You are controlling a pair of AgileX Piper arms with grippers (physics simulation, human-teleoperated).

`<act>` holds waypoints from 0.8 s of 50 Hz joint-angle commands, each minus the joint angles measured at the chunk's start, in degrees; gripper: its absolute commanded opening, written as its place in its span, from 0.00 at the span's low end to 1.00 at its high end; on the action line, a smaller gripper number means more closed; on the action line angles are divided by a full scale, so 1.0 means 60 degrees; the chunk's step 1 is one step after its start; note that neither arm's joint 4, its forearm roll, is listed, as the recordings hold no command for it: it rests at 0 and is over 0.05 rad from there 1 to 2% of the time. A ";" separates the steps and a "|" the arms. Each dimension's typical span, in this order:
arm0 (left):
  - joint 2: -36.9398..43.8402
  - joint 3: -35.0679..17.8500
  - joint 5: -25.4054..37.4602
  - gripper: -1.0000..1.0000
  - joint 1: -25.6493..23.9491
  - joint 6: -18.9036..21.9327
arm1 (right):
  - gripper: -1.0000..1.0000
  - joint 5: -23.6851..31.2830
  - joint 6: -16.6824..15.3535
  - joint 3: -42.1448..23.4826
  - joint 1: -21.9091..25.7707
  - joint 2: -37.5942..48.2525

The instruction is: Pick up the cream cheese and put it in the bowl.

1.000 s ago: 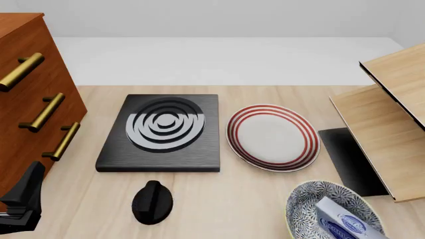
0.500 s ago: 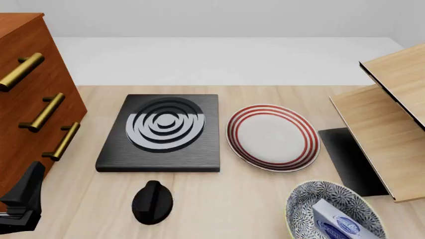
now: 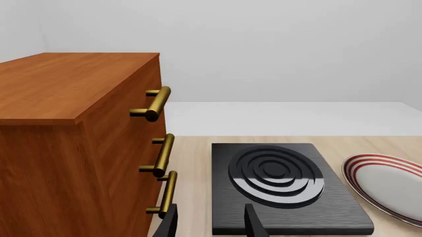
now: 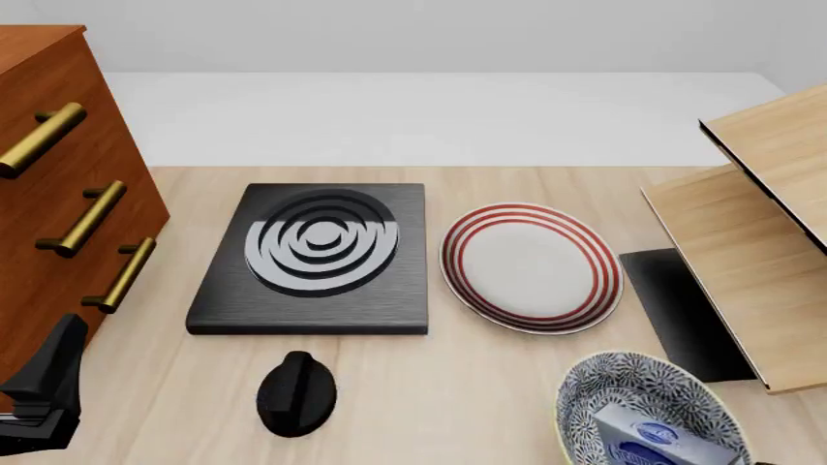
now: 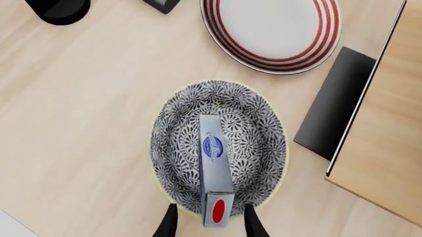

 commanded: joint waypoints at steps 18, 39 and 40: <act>0.0000 0.0000 0.0000 1.00 0.0000 0.0000 | 1.00 0.0553 -0.0499 -0.1654 -0.0305 0.0390; 0.0000 0.0000 0.0000 1.00 0.0000 0.0000 | 1.00 0.0899 -0.0961 -0.4169 -0.0239 0.1175; 0.0000 0.0000 0.0000 1.00 0.0000 0.0000 | 1.00 0.0899 -0.0961 -0.4172 -0.0239 0.1178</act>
